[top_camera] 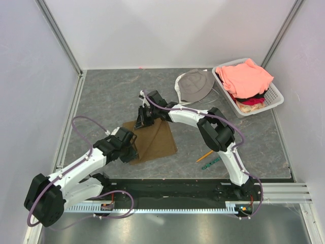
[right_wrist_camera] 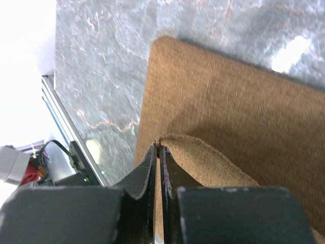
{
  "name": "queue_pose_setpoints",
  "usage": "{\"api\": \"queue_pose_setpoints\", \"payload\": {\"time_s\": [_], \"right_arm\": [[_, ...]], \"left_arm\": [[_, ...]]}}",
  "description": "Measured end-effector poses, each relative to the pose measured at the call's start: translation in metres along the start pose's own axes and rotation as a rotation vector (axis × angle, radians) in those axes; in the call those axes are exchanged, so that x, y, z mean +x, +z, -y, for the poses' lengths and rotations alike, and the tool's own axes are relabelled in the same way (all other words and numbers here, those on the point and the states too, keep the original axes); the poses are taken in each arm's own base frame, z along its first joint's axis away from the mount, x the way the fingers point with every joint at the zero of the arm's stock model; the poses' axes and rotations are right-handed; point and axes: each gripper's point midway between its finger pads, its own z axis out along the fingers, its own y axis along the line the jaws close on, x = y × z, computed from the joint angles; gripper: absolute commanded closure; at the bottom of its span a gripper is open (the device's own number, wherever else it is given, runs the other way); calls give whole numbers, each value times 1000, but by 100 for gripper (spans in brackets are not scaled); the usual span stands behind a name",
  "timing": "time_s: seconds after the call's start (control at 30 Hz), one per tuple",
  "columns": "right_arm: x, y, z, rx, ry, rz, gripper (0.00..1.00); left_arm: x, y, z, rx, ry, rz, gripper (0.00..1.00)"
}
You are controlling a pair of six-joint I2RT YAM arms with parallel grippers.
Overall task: Fold the napkin into a case and place the utensils inside
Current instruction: Fold the top corner of the square-folded napkin at the center of the board.
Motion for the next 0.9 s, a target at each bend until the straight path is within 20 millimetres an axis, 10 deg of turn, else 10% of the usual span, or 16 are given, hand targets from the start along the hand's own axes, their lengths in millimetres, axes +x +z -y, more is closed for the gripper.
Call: {"api": "queue_pose_setpoints", "payload": {"time_s": [0.9], "right_arm": [[-17,28,0,-47,59,41,92]], "left_arm": [[-16,-23,-24,-100,-89,103,98]]}}
